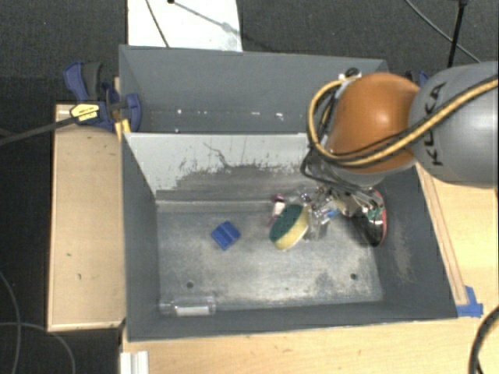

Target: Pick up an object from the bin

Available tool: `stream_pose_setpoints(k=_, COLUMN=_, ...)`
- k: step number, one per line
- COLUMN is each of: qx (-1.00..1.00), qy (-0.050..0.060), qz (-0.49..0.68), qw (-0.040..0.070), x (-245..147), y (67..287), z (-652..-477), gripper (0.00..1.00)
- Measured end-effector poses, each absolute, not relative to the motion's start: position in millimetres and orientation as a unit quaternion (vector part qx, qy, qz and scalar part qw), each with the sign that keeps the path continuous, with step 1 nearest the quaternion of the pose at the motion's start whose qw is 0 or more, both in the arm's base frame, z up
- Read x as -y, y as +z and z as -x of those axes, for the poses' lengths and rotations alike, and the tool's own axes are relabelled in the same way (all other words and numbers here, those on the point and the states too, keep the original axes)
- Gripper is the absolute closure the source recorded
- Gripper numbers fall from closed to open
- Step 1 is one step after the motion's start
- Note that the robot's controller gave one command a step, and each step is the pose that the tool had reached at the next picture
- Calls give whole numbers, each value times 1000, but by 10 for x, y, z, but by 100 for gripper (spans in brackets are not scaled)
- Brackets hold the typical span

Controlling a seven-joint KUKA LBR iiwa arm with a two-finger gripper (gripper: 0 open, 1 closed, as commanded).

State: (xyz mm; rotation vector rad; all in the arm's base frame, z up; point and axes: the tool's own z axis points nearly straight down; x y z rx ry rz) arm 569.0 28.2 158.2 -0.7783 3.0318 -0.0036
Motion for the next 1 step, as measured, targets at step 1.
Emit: stream_pose_setpoints(k=1, qx=-964, qy=-1, qz=267, qw=5, x=-414, y=2303, z=-5535, gripper=100)
